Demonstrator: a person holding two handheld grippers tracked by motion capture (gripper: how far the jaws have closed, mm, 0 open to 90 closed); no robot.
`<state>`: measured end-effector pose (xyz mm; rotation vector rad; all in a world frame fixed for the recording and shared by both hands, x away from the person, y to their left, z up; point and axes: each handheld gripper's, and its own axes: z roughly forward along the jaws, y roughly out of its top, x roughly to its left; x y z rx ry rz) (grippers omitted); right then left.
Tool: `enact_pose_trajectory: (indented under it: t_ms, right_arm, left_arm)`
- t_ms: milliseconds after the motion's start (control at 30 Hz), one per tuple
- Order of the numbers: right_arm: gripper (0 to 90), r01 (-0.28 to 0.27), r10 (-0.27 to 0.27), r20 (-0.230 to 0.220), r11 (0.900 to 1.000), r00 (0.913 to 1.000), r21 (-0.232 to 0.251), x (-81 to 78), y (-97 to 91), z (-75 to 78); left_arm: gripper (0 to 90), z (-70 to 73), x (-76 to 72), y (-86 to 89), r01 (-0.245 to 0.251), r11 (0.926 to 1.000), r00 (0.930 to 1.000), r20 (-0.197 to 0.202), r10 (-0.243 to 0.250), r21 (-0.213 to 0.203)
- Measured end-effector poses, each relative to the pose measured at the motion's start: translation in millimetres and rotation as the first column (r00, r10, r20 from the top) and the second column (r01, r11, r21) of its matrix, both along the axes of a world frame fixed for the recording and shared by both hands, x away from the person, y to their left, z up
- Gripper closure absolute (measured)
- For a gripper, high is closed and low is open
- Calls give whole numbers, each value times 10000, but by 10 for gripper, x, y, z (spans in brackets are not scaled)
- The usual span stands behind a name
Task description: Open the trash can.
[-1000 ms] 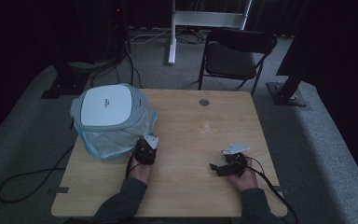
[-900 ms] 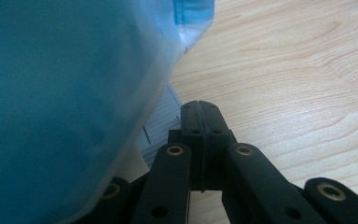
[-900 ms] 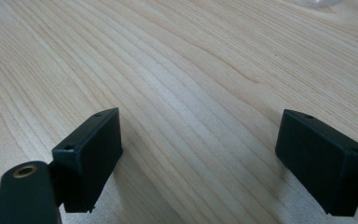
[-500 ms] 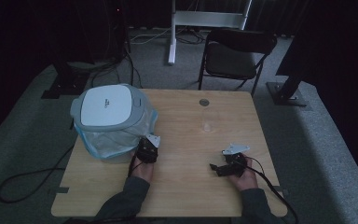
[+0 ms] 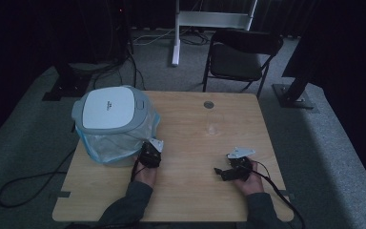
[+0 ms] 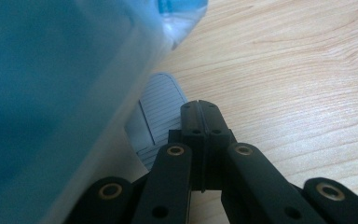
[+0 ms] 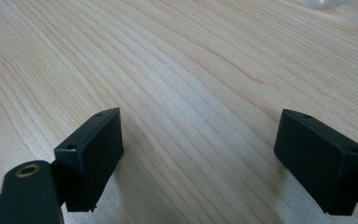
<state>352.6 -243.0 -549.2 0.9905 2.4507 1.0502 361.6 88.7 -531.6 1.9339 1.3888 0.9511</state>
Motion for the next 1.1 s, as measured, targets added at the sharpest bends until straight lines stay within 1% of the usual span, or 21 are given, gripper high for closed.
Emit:
enact_pose_trajectory:
  t_ms: [200,267,333,400,433,467,500,533,700,733,800,967,1000,1033,1067,1100]
  right_arm:
    - [147,-8,8,-7,10000,10000,4,-3,3,0]
    - [147,-15,15,-5,10000,10000,3,-4,3,0]
    - [147,-22,22,-3,10000,10000,1,-4,3,0]
    - [147,-29,29,-1,10000,10000,1,-6,5,0]
    - [147,-29,29,-1,10000,10000,1,-6,5,0]
    - [147,-37,37,-7,10000,10000,4,-7,6,0]
    - [147,-37,37,-7,10000,10000,4,-7,6,0]
    - [147,-46,46,-11,10000,10000,13,-8,7,0]
    - [147,-71,71,2,10000,10000,5,-8,7,-1]
    - [147,-75,75,3,10000,10000,6,-8,7,-1]
    - [147,-76,76,2,10000,10000,6,-8,7,-1]
    - [147,-88,88,5,10000,10000,-3,-9,7,-1]
    - [147,-87,87,6,10000,10000,-4,-9,7,-1]
    - [147,-87,87,6,10000,10000,-4,-9,7,-1]
    - [147,-90,90,5,10000,10000,-3,-8,7,0]
    - [147,-90,90,5,10000,10000,-3,-8,7,0]
  left_arm:
    - [900,-25,-8,5,-92,9996,10000,24,92,-260]
    - [900,-27,-8,2,-145,9994,9999,12,145,-317]
    - [900,-27,-9,5,-117,9996,9999,2,117,-265]
    - [900,-37,-12,-5,-202,9991,9998,-28,202,-385]
    - [900,-37,-12,-5,-202,9991,9998,-28,202,-385]
    - [900,-37,-8,6,-86,9997,10000,-21,86,-231]
    - [900,-37,-8,6,-86,9997,10000,-21,86,-231]
    - [900,-48,-13,-9,-210,9990,9998,-37,209,-388]
    - [900,-54,-18,-9,-181,9995,9998,-36,180,-265]
    - [900,-68,-27,-26,-277,9984,9996,-74,274,-490]
    - [900,-68,-31,-25,-270,9989,9996,-63,268,-377]
    - [900,-76,-31,-34,-300,9990,9995,-36,299,-336]
    - [900,-76,-31,-45,-317,9992,9995,-16,317,-239]
    - [900,-76,-31,-45,-317,9992,9995,-16,317,-239]
    - [900,-74,-29,-54,-304,9995,9995,15,304,-81]
    - [900,-74,-29,-54,-304,9995,9995,15,304,-81]
